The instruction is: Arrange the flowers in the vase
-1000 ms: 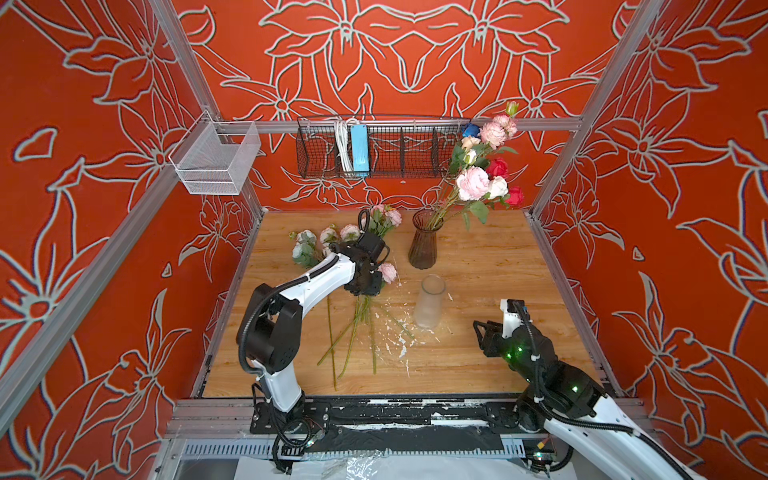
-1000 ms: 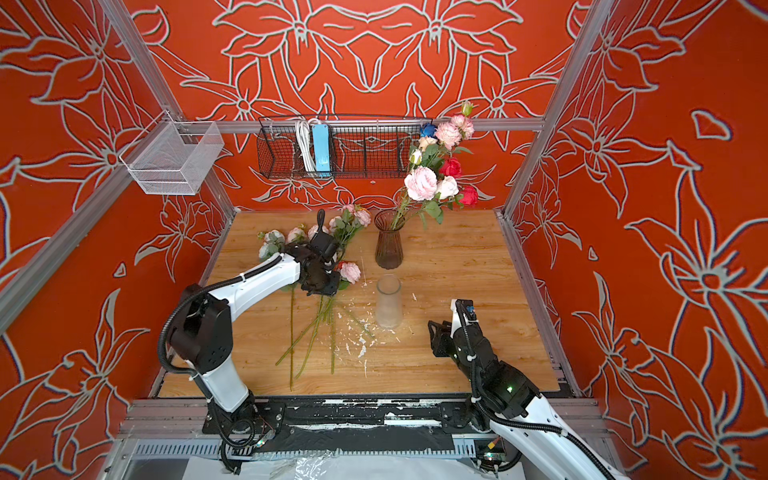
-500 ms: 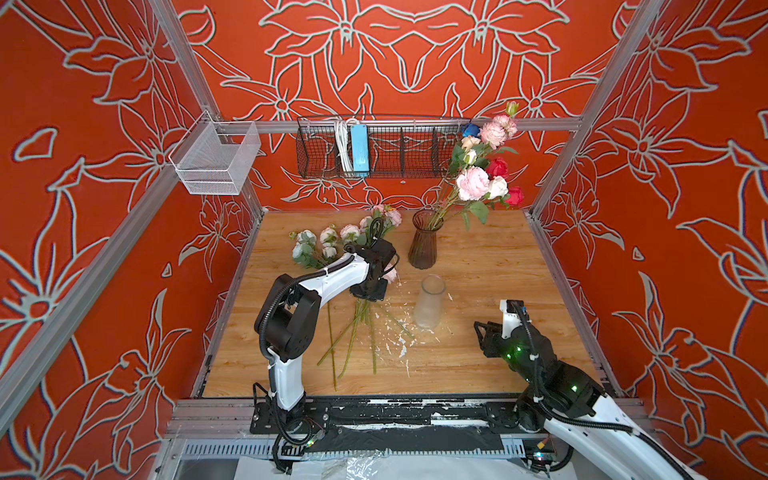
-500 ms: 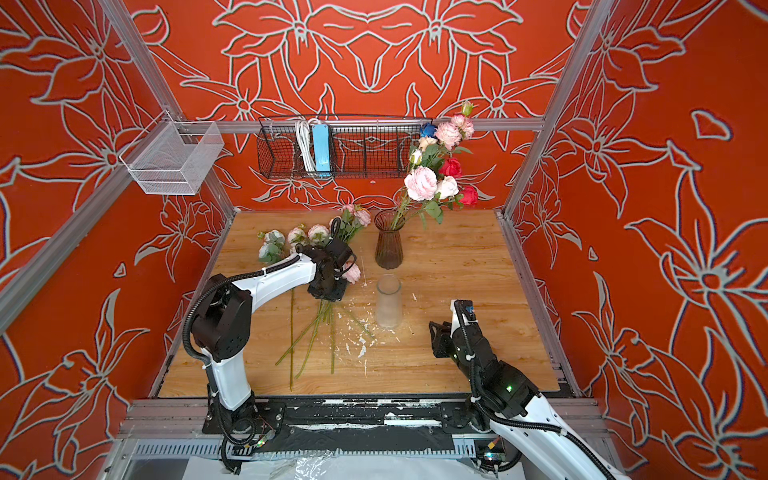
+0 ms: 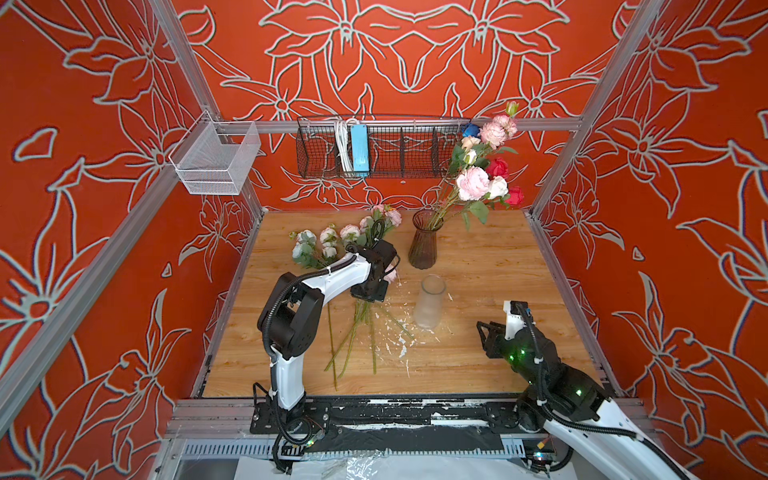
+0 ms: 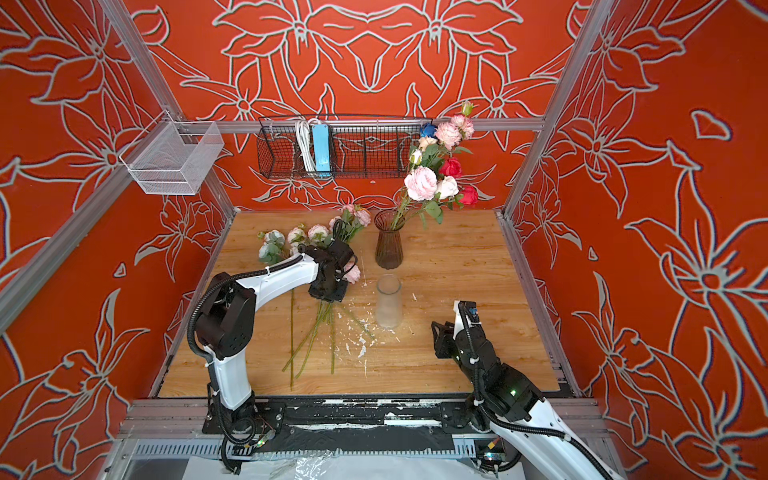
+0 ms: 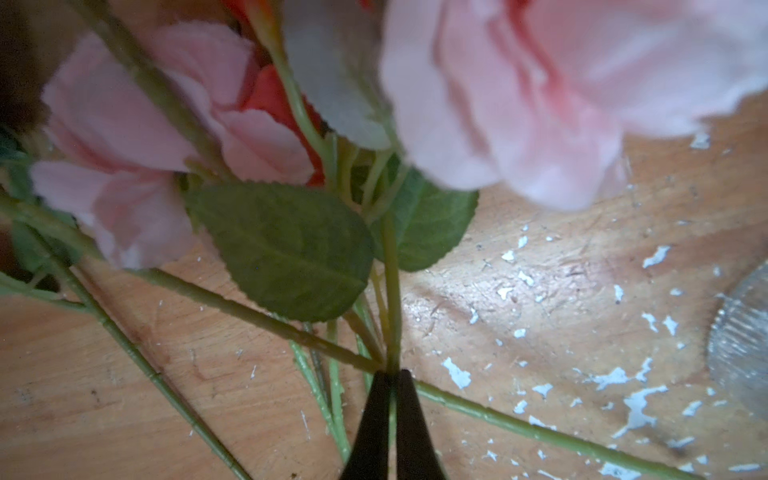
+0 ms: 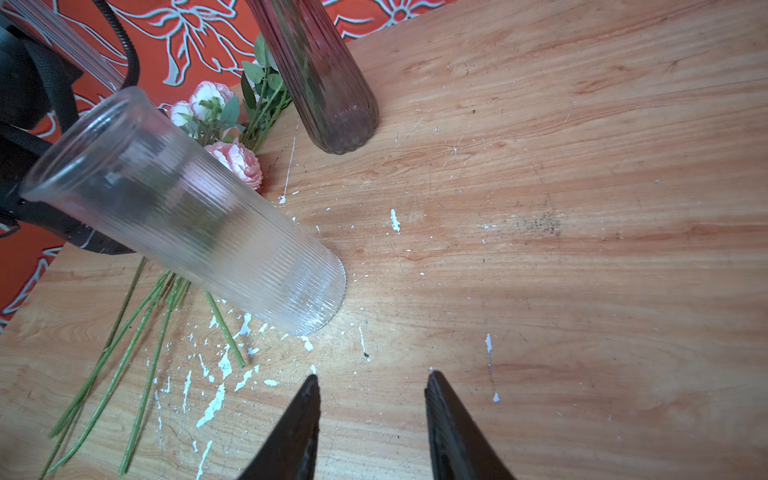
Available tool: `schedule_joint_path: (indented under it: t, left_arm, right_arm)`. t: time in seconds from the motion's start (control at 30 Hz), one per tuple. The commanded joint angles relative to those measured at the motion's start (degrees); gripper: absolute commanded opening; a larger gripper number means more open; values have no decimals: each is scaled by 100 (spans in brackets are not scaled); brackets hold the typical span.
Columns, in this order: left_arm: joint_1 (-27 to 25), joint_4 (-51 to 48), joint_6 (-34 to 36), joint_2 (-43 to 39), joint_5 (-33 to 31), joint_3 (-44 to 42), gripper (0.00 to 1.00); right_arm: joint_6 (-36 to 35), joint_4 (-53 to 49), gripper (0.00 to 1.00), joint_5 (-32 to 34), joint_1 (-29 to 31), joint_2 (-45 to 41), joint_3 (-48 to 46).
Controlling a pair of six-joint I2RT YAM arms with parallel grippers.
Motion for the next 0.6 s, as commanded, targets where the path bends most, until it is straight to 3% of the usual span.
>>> schedule_joint_path:
  t: [0.0, 0.33, 0.57]
  left_arm:
    - [-6, -246, -5, -332, 12, 158, 0]
    - [1, -523, 136, -1178, 266, 340, 0]
    - [86, -661, 358, -1302, 332, 810, 0]
  right_arm:
    - [21, -96, 43, 152, 14, -62, -7]
    - [33, -88, 43, 189, 13, -72, -6]
    - [46, -80, 42, 233, 13, -108, -10]
